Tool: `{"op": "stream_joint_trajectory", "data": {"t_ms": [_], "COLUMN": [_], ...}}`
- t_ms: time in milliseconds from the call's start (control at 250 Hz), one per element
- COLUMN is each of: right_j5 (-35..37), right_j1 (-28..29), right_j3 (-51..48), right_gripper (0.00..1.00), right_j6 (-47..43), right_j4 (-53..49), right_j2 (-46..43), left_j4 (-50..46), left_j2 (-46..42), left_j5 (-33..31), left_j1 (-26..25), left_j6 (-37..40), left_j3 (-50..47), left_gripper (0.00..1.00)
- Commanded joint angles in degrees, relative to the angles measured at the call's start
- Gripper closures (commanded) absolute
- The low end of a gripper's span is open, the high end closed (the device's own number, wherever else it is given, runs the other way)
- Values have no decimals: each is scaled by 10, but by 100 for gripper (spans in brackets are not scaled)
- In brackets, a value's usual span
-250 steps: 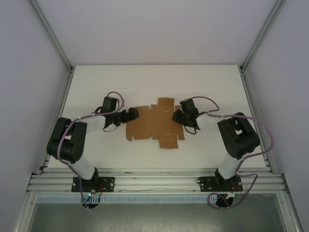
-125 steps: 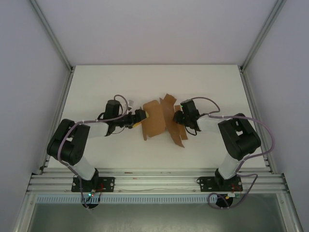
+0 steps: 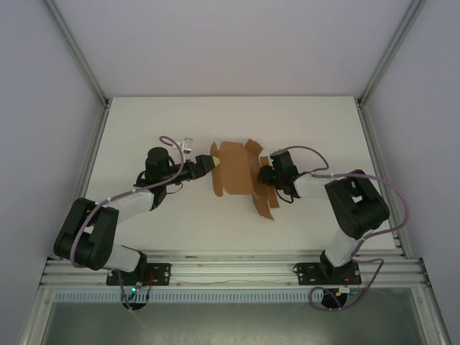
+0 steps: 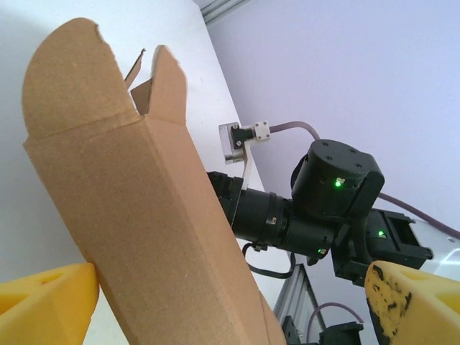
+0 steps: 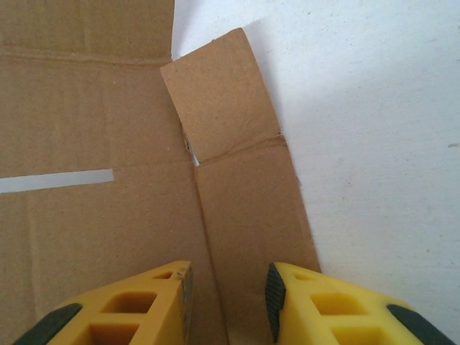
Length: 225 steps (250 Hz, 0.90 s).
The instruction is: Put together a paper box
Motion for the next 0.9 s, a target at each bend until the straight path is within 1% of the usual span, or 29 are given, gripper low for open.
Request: {"op": "stream_joint_trajectory", "data": {"t_ms": [0,44,112,172,260,300,328,356,396,472,504,536,608,687,815,895], "right_j5": [6,1,-1,-3,-6,-6,-7,-6,-5,-3,0,1,2,-2,-4,-5], "right_j1": [-4,-3,-4,-4,-4,-4,-3,-3,-4,-3,-4,-3,-3,-4,-3,-4], "right_j3": [-37,-39,-40,-42,-46,-47,-46,-46,-45,-44,-44,-43,-42,-39,-37,-37], "right_gripper": [65,65,64,64,64,64,64,64,64,64,64,64,64,64,64,64], "right_j6": [12,14,19,20,26,28,29,29,28,28,27,25,22,22,25,24], "right_j4": [-76,-70,-64,-59,-47,-44,-45,-45,-47,-53,-55,-57,-58,-59,-57,-59], "right_j2": [31,31,33,35,35,35,35,35,34,32,32,33,35,40,44,43], "left_j4": [-51,-50,0,10,-10,-12,-21,-45,-104,-243,-290,-326,-351,-345,-351,-363], "left_j2": [-10,-8,-13,-22,-34,-40,-44,-45,-48,-44,-38,-29,-6,19,58,78], "left_j5": [-39,-43,-41,-66,-103,-121,-136,-152,-180,-249,-283,-304,-302,-283,-301,-302], "left_j1": [-25,-35,-53,-64,-74,-79,-82,-84,-85,-90,-90,-90,-90,-90,-90,-90], "left_j6": [49,52,45,49,64,69,72,76,86,125,133,143,149,149,149,149], "left_j3": [27,35,31,31,43,45,48,55,73,113,125,137,148,151,160,170], "left_gripper": [5,5,6,5,6,9,12,18,24,25,24,23,22,22,22,23]}}
